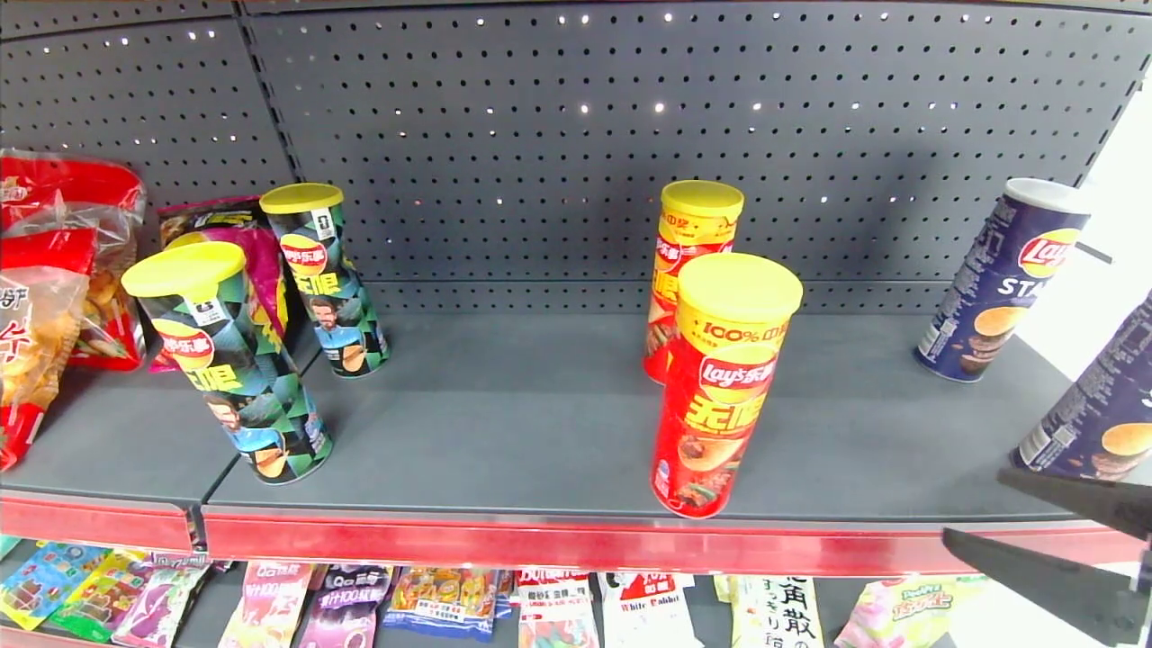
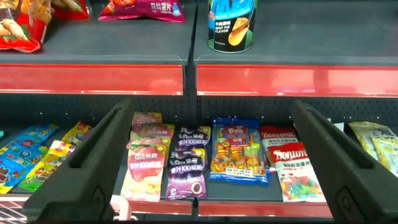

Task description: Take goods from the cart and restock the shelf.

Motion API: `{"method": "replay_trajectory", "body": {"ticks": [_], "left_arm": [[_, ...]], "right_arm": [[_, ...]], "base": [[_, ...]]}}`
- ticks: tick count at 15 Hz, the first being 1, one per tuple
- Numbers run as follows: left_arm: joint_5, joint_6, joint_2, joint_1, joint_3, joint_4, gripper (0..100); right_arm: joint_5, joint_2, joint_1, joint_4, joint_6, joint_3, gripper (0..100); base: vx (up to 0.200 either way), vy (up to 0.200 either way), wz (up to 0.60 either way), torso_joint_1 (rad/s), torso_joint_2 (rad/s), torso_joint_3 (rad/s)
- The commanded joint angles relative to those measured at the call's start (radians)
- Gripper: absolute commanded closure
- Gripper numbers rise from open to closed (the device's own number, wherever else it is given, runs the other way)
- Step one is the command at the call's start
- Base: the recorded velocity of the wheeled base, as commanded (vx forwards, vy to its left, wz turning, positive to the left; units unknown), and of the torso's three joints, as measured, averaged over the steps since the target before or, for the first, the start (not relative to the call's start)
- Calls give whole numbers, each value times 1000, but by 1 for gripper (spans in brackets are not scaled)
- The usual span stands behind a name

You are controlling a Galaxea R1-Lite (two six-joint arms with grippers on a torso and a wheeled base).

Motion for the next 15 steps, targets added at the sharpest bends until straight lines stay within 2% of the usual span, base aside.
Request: {"method": "replay_trajectory", "body": {"ticks": [1,4,6,9,15], "left_arm": [[0,0,-1,0,0,0,0],[0,0,-1,0,0,0,0],[0,0,-1,0,0,0,0],[0,0,-1,0,0,0,0],[0,0,-1,0,0,0,0]], "right_arm": [[-91,292,81,-55,4,-92,0],[-202,413,158,-129,1,-103,0],[-216,445,162,-130,1,-124,0],[-303,509,162,-130,-13,-149,0],[-312,569,153,-130,-22,-175,0]], "base": [[0,0,0,0,0,0],[0,0,0,0,0,0],[0,0,0,0,0,0],[0,0,0,0,0,0],[0,0,0,0,0,0]]}}
